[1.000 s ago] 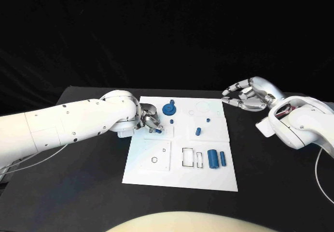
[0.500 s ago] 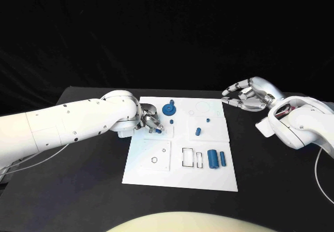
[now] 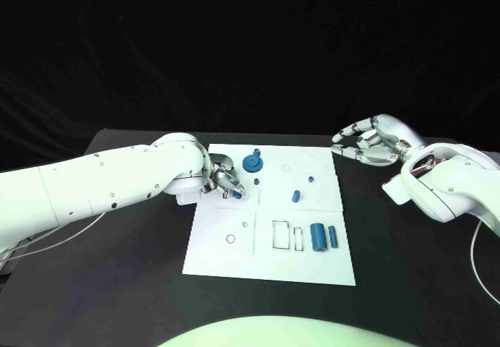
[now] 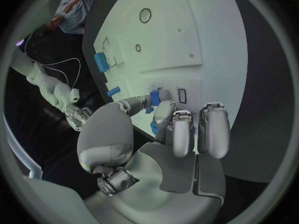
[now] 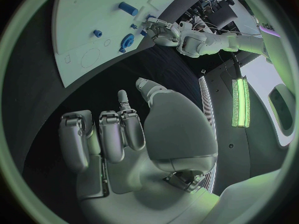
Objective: Assemble the parts on the task board
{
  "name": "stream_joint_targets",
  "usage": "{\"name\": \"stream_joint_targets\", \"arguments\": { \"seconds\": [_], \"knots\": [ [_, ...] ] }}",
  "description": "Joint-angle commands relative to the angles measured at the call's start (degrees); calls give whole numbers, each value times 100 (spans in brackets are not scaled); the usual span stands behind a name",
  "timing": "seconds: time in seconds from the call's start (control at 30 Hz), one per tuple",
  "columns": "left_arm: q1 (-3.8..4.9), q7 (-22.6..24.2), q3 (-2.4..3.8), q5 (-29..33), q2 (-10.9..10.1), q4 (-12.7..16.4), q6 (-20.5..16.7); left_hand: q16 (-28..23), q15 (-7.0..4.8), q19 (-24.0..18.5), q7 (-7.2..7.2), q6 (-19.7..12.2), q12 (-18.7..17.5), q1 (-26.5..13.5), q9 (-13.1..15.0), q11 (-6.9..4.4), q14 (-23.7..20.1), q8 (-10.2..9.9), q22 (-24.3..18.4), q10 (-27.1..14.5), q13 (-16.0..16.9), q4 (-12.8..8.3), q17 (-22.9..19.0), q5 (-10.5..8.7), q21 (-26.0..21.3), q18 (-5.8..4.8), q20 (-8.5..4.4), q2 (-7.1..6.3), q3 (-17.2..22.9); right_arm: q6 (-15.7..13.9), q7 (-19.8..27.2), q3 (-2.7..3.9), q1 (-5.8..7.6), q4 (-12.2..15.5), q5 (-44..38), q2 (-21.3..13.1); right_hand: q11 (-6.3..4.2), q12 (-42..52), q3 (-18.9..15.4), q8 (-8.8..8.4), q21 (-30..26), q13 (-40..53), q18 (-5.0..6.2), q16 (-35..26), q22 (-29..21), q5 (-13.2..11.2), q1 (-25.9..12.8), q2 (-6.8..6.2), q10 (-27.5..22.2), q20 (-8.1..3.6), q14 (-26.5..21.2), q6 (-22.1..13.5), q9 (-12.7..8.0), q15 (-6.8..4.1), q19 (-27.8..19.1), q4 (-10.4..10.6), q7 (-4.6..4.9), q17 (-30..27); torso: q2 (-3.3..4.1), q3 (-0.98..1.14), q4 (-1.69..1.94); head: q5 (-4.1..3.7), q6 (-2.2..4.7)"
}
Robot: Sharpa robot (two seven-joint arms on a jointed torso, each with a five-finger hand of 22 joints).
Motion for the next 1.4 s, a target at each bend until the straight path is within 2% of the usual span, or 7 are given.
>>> {"name": "stream_joint_targets", "arguments": {
  "seconds": [0.03,0.17,0.53,0.93,1.4],
  "knots": [
    [-31,11,-28,333,39,-10,289,21,-27,56,-104,168,22,383,-12,-17,596,-16,127,60,17,-547,1510,96,26,-55,-30,339,510,83,3,0,-3,5,-28,2,-40,-6,-1,21,-32,816,21,-33,1386,30,-64,7,20,-33,463,15,8,-41,445,35,-25,825,1,-2,2,-3,-4],
    [-18,9,-27,396,54,-38,355,21,-31,60,-114,203,39,390,-19,-24,596,-16,139,85,39,-570,1510,197,32,-57,-32,329,500,89,0,0,-3,3,-29,4,-40,-6,-1,21,-32,816,21,-33,1386,30,-64,7,20,-33,463,15,8,-41,445,35,-25,825,4,-3,-2,-2,-11],
    [-8,12,-27,298,53,-68,441,21,-37,64,-128,252,35,420,-28,-36,596,-17,150,105,28,-631,1510,325,37,-58,-37,299,499,104,-3,0,-4,1,-35,4,-46,-4,10,39,-43,818,24,-36,1381,41,-69,-4,23,-39,463,11,11,-47,439,39,-30,819,-2,-7,13,-14,-32],
    [-7,8,-27,-83,50,-76,472,21,-37,62,-131,264,26,425,-29,-37,596,-17,145,105,14,-641,1510,343,35,-57,-38,291,496,106,-2,0,-5,3,-36,1,-46,-4,10,39,-43,818,24,-36,1381,41,-69,-4,23,-39,463,11,11,-47,439,39,-30,819,0,-8,10,-2,-27],
    [-7,-17,-27,-203,62,-146,596,21,-37,65,-132,267,23,428,-30,-38,596,-17,155,105,10,-645,1510,346,40,-59,-38,289,495,106,-1,0,-6,3,-37,-3,-46,-4,10,39,-43,818,24,-36,1381,41,-69,-4,23,-39,463,11,11,-47,439,39,-30,819,-4,-5,6,1,-38]
  ]
}}
